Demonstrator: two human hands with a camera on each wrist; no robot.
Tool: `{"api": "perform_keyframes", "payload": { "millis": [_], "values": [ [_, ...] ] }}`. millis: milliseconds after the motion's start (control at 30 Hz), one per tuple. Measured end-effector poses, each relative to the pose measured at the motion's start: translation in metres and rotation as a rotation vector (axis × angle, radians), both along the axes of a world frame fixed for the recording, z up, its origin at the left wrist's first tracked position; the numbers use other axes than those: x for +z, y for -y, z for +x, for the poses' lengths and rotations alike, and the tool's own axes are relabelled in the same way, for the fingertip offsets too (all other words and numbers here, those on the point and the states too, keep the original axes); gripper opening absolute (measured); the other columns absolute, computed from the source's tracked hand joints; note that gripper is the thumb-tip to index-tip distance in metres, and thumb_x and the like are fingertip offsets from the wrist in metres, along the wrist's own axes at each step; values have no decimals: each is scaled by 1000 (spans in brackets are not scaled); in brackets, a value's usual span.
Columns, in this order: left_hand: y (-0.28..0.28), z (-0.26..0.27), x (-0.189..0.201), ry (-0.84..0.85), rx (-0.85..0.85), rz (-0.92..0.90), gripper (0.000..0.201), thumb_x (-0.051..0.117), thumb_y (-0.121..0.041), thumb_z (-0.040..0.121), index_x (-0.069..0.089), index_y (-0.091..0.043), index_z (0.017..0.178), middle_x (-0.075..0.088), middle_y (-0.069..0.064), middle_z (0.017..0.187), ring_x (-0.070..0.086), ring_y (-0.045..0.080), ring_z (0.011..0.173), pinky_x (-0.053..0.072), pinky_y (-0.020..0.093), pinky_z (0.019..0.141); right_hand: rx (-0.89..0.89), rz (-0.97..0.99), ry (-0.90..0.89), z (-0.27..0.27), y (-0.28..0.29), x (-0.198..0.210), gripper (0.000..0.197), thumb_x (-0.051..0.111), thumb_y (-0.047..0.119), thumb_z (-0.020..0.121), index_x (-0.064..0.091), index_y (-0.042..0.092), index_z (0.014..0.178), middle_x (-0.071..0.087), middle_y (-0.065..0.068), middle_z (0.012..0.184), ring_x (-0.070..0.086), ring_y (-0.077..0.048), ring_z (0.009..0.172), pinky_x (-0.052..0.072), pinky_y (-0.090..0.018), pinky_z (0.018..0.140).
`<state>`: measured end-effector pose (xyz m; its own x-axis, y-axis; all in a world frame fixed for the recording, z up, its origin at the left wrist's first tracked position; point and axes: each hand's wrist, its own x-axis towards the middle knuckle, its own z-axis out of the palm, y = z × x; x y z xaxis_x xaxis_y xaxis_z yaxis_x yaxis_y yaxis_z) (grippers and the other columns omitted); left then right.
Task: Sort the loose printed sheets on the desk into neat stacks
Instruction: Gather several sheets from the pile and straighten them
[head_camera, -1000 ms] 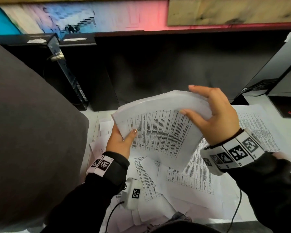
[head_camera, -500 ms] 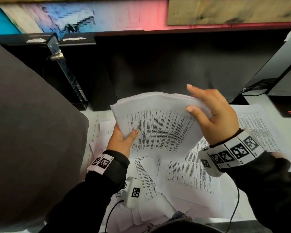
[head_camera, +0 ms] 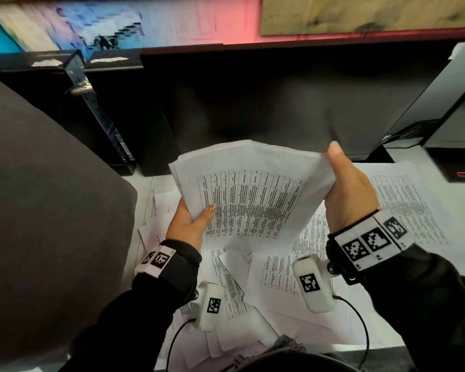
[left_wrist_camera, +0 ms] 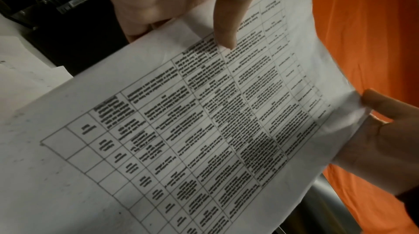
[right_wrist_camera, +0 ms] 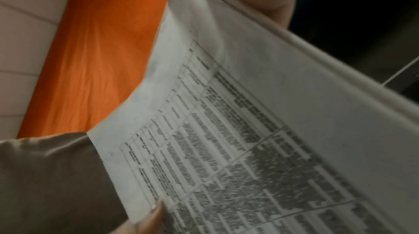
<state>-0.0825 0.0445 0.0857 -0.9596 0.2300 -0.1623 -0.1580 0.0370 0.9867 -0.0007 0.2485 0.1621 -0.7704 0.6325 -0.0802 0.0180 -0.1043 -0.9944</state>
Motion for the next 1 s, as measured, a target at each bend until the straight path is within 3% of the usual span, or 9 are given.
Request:
{"api": "perform_keyframes", "payload": {
  "millis": [100, 167, 233, 300, 467, 667, 800, 867, 1000],
  "values": [
    [-2, 0, -1, -18, 20, -10, 41, 61, -5, 84, 44, -31, 112, 60, -17, 102, 55, -4, 95, 42, 12, 79, 0, -79, -25, -5, 1, 2, 32, 56, 46, 82, 72, 19, 87, 71, 8, 78, 66, -6, 75, 48, -26, 75],
    [-4, 0, -2, -15, 19, -10, 43, 62, -6, 83, 43, -31, 113, 60, -18, 101, 55, -5, 94, 43, 12, 78, 35, 10, -47, -8, 4, 2, 34, 51, 46, 85, 68, 18, 74, 64, 5, 70, 59, -8, 69, 43, -25, 70],
    [-6, 1, -2, -8, 10, -19, 41, 62, -8, 84, 43, -31, 113, 60, -19, 99, 55, -7, 92, 43, 9, 76, 88, 133, -70, -10, 6, 2, 42, 48, 53, 82, 64, 14, 75, 59, 3, 74, 54, -7, 70, 42, -24, 68],
    [-6, 2, -2, -6, 12, -27, 38, 61, -11, 84, 46, -30, 113, 60, -19, 98, 55, -6, 92, 43, 9, 75, 144, 231, -89, -14, 6, 0, 35, 56, 57, 68, 61, 23, 73, 60, 9, 73, 55, -3, 68, 43, -20, 64],
    [-3, 1, -4, 11, 36, -88, 33, 61, -15, 86, 57, -18, 119, 63, -8, 105, 58, 4, 95, 42, 16, 81, 229, 349, -115, -15, -5, -8, 46, 82, 44, 53, 54, 31, 88, 62, 13, 82, 60, 8, 70, 47, -9, 60],
    [-4, 2, -6, 26, 99, -89, 35, 62, -12, 85, 58, -8, 120, 64, 3, 112, 59, 14, 101, 43, 26, 92, 233, 275, 6, -19, -16, -30, 57, 79, 29, 62, 59, 14, 113, 69, 0, 105, 66, -12, 98, 53, -27, 85],
    [-7, -6, -4, 22, 94, -53, 31, 66, -13, 82, 60, -24, 110, 65, -8, 108, 59, 15, 108, 43, 32, 97, 230, 155, 85, -14, -27, -51, 27, 73, 16, 73, 54, 24, 91, 67, 1, 95, 65, -18, 92, 50, -36, 88],
    [-11, -10, -2, 13, 61, -55, 32, 68, -15, 79, 58, -37, 101, 65, -12, 108, 58, 15, 111, 43, 37, 100, 240, 237, 147, -6, -32, -57, 21, 67, 23, 80, 54, 24, 96, 65, 9, 95, 63, -16, 94, 49, -30, 86],
    [-29, -4, -1, 36, 21, -38, 35, 64, -14, 84, 53, -41, 103, 63, -14, 109, 57, 11, 109, 40, 40, 105, 257, 278, 197, 9, -41, -64, 29, 52, 30, 92, 50, 23, 120, 62, 15, 100, 57, -1, 93, 40, -12, 73]
  ]
}}
